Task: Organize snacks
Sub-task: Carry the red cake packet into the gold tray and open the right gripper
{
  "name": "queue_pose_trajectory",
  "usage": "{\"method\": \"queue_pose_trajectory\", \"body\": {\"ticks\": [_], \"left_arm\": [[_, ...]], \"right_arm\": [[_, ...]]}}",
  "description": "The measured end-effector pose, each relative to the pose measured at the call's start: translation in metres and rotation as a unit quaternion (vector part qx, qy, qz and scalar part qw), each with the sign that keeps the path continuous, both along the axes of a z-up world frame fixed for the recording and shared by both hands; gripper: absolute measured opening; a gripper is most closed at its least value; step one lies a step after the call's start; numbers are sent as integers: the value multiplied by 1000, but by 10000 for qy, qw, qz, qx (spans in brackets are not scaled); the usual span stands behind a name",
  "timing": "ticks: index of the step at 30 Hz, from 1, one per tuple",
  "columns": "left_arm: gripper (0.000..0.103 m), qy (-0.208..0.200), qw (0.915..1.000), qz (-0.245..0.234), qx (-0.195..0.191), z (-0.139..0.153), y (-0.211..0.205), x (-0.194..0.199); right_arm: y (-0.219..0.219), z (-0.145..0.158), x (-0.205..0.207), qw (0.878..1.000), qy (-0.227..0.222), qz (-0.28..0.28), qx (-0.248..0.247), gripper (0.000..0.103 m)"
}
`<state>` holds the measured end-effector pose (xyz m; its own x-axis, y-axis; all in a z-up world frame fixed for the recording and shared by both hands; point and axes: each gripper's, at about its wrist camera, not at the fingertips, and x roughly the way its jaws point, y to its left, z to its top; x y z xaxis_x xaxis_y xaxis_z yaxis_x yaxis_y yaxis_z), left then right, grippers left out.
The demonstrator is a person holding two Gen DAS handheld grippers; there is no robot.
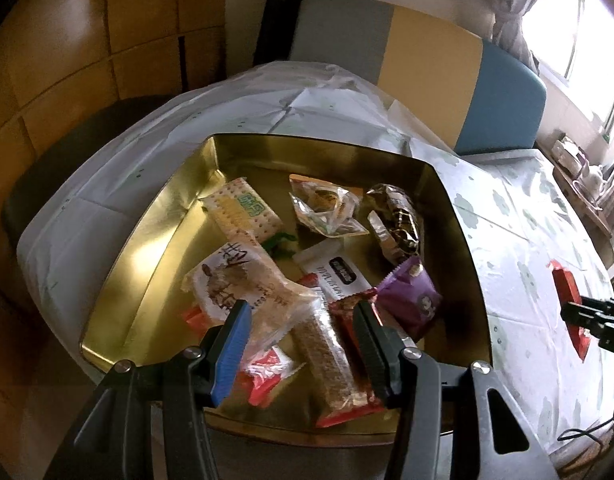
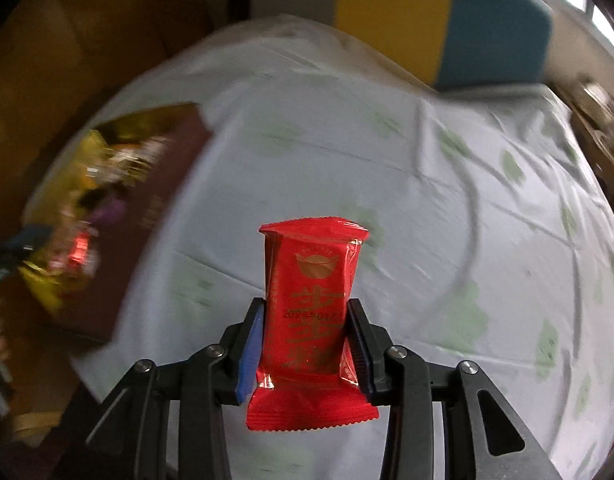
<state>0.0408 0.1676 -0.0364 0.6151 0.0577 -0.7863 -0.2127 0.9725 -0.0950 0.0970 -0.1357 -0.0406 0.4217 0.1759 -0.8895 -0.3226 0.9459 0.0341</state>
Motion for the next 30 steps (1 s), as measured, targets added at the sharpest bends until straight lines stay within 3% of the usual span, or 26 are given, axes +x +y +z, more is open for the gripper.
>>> {"method": "queue_pose_trajectory", "body": {"ticks": [16,19,23,30], "left_arm": [[54,-158,9988,456,-84,8,41,-9],[54,-103,9987,496,-110,5,45,-10],[54,-51,9987,485,-131,1,46,-11],[53,-7,9989,446,-173,-4,44,-8]], "right_arm": [[140,39,-12,9859,-299,1475,730,40],[168,33,-6,9818,-269,1671,865,40],[206,1,7,9812,-38,1794,709,45],[203,-21,9,9827,201,1724,641,46]]}}
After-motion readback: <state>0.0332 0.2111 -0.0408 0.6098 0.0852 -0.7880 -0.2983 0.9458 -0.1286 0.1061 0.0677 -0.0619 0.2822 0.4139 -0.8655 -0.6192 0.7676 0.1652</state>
